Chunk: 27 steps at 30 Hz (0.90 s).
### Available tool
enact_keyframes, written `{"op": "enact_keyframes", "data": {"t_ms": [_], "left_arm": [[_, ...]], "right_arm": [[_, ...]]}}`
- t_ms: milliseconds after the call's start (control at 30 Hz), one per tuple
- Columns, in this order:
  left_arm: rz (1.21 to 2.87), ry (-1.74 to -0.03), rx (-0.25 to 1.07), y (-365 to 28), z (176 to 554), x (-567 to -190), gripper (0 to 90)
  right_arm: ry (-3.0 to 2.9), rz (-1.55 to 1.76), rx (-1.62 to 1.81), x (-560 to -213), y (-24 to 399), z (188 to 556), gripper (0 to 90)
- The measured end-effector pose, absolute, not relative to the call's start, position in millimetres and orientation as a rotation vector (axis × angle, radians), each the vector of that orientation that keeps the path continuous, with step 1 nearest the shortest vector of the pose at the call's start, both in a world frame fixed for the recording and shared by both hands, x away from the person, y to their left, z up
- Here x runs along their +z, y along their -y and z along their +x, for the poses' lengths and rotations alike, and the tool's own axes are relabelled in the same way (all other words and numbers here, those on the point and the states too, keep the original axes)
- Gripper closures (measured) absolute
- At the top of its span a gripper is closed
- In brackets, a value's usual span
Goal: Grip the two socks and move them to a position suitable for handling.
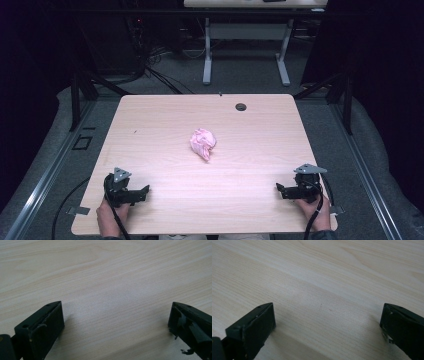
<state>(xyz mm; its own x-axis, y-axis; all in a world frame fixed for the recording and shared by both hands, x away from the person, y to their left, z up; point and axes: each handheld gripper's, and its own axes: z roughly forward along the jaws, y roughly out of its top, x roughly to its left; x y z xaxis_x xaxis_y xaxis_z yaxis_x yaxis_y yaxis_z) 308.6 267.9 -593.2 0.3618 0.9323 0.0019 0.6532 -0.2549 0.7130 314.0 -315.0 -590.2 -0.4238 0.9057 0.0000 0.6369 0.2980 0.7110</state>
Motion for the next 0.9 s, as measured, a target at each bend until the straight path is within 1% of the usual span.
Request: {"op": "enact_keyframes", "data": {"t_ms": [633,833,900], "left_arm": [[2.007,-1.364,0.567,-268.2,310.8,-593.0,0.0],[2.032,-1.363,0.55,-269.4,312.2,-590.8,0.3],[1.994,-1.361,0.536,-268.4,314.2,-585.9,1.8]], "right_arm": [[-2.167,1.386,0.906,-589.9,314.7,313.9,0.0],[-2.169,1.385,0.904,-589.8,314.9,313.9,0.0],[-2.168,1.385,0.905,-589.9,314.9,314.0,0.0]]}}
